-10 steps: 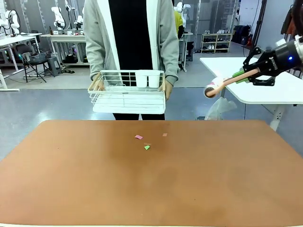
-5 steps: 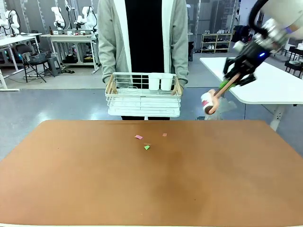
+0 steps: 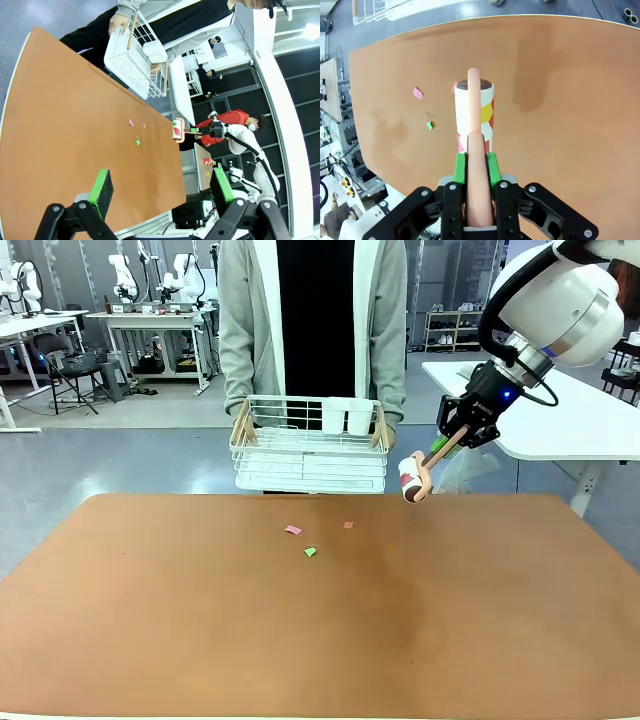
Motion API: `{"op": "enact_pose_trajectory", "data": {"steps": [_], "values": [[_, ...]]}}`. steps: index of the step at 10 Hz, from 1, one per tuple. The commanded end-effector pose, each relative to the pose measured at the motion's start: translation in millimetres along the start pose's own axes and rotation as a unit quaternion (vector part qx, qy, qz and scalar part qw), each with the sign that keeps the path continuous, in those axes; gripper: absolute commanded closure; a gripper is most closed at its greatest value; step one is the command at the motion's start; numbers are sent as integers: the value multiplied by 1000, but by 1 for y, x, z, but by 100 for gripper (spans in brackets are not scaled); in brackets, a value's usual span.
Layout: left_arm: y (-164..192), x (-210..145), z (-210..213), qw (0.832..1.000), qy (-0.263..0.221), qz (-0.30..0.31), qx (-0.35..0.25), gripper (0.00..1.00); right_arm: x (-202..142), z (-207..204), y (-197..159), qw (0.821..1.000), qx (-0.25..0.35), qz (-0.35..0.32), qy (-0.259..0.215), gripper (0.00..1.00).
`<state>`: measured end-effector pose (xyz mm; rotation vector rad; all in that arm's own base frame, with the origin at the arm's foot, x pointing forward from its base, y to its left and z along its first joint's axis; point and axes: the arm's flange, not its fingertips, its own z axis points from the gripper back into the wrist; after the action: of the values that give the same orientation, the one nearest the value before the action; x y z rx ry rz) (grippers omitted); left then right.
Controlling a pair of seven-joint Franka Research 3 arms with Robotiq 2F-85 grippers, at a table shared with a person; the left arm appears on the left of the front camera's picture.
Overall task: Clean the table.
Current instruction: Clean the table with the Lint Roller when the human lifts the Dish drying rack.
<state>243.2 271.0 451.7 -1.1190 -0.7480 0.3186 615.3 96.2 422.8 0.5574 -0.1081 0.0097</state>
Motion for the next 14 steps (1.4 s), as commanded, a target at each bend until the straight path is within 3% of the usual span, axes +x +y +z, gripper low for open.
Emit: {"op": "enact_pose_trajectory", "data": {"steps": [1, 6, 14], "values": [[1, 4, 3, 1000, -7, -12, -13, 0, -1, -6, 0, 1000, -7, 7, 15, 79], [1, 4, 3, 1000, -7, -12, -13, 0, -1, -6, -3, 1000, -3, 0, 12, 79], [1, 4, 3, 1000, -7, -12, -13, 0, -3, -87, -61, 990, 122, -7, 67, 79]]}}
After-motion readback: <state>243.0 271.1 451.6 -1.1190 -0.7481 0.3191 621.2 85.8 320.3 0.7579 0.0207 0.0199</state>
